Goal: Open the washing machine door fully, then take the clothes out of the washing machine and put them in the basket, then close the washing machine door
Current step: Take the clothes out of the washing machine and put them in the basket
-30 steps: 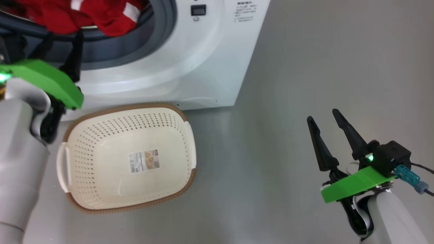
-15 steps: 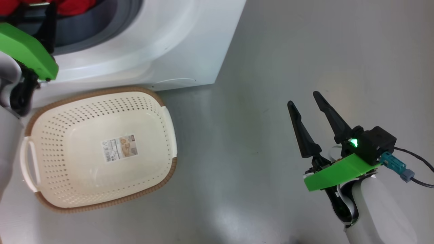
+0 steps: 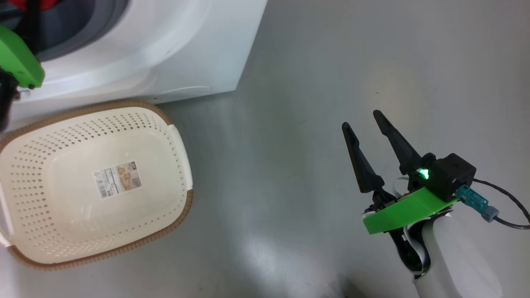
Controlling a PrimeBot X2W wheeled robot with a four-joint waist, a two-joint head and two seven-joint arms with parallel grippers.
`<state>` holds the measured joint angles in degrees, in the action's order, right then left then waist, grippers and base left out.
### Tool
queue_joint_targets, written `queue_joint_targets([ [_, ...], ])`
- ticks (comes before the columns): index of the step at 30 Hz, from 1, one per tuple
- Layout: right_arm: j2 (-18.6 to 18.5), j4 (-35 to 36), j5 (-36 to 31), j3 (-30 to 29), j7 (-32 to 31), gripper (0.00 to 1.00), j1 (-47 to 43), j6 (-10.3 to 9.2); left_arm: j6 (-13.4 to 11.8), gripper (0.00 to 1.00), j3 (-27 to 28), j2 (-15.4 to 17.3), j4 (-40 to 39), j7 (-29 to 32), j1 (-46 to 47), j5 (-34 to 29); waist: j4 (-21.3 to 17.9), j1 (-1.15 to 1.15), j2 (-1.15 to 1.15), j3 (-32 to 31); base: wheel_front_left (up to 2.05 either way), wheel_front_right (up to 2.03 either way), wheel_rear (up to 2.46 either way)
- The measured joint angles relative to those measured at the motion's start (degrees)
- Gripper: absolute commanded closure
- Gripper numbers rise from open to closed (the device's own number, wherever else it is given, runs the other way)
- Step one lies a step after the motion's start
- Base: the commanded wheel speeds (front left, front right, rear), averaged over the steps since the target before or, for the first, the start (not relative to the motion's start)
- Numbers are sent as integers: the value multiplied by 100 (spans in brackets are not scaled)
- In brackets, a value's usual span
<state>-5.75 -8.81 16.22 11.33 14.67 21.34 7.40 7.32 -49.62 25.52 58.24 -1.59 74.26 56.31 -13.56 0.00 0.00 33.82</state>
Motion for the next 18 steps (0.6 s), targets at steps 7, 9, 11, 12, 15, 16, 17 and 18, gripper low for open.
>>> queue_joint_targets([
  [7,32,15,0,55,0,0,0,0,0,0,-252,113,121,-79,114,169,-120,0,0,76,0,0,0],
  [9,37,15,-1,62,0,0,0,0,0,0,-318,127,126,-87,161,271,-134,0,0,89,0,0,0],
  [11,41,16,-1,66,0,0,0,0,0,33,-368,133,129,-141,165,355,-141,0,0,93,0,0,0],
  [12,42,18,-1,66,0,0,0,0,0,58,-414,141,129,-160,165,382,-142,0,0,92,0,0,0],
  [15,44,21,-1,66,0,0,1,0,-1,100,-515,159,125,-210,165,450,-142,0,0,81,0,0,0],
  [16,44,22,-1,66,0,0,1,0,-1,100,-553,164,124,-212,165,476,-141,0,0,77,0,0,0],
  [17,44,24,-1,66,0,0,2,0,0,100,-588,170,120,-213,166,500,-140,0,0,76,0,0,0],
  [18,44,24,-1,66,0,0,3,0,0,100,-623,174,114,-236,166,524,-138,0,0,74,0,0,0],
])
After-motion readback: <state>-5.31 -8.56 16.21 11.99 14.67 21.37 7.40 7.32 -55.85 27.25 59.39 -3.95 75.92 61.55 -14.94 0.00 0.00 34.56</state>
